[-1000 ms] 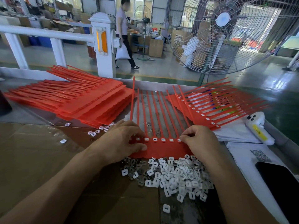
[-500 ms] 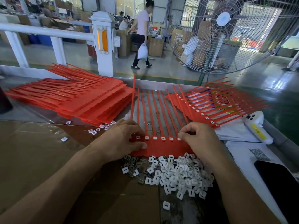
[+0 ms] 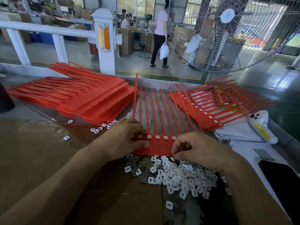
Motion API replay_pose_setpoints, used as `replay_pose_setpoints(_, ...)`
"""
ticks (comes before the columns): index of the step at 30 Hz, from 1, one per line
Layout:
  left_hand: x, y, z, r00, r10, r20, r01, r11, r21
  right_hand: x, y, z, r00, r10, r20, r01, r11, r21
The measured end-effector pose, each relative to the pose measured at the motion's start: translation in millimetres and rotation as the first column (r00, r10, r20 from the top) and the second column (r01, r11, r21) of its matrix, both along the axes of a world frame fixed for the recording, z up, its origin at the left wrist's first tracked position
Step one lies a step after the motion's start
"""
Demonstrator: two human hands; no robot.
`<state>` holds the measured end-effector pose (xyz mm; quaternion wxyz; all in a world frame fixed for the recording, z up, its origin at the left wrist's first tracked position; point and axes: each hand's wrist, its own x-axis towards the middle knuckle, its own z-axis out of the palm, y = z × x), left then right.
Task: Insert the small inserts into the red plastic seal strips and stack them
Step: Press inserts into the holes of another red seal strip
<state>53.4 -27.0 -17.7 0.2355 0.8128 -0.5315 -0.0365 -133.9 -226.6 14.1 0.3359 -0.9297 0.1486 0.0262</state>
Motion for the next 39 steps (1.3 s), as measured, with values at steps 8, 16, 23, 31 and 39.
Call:
replay_pose_setpoints(8, -1, 0, 2, 1.0, 0.001, 0.003, -0.001, 1.0, 0.005, -2, -3, 2, 0.99, -0.057, 0.128, 0.051, 0.997, 0.05)
replay_pose_setpoints(16, 0, 1, 1, 1.0, 0.002, 0.006, -0.002, 1.0, 0.002, 4, -9, -7, 0.882, -0.286, 0.374, 0.233, 0.956, 0.181)
replay_pose_setpoints(23, 0, 1, 0, 1.0, -0.004, -0.003, 0.004, 1.0, 0.0, 2, -11, -9, 0.973, -0.116, 0.199, 0.094, 0.989, 0.118)
replay_pose_setpoints(31, 1, 1, 1, 1.0, -0.009, -0.001, 0.009, 1.0, -0.002, 3, -10, -10, 0.972, -0.085, 0.218, 0.057, 0.99, 0.131)
replay_pose_setpoints(39, 2, 1, 0, 1.0, -0.006, -0.004, 0.006, 1.0, -0.001, 3, -23, -15, 0.844, -0.436, 0.313, 0.379, 0.897, 0.227)
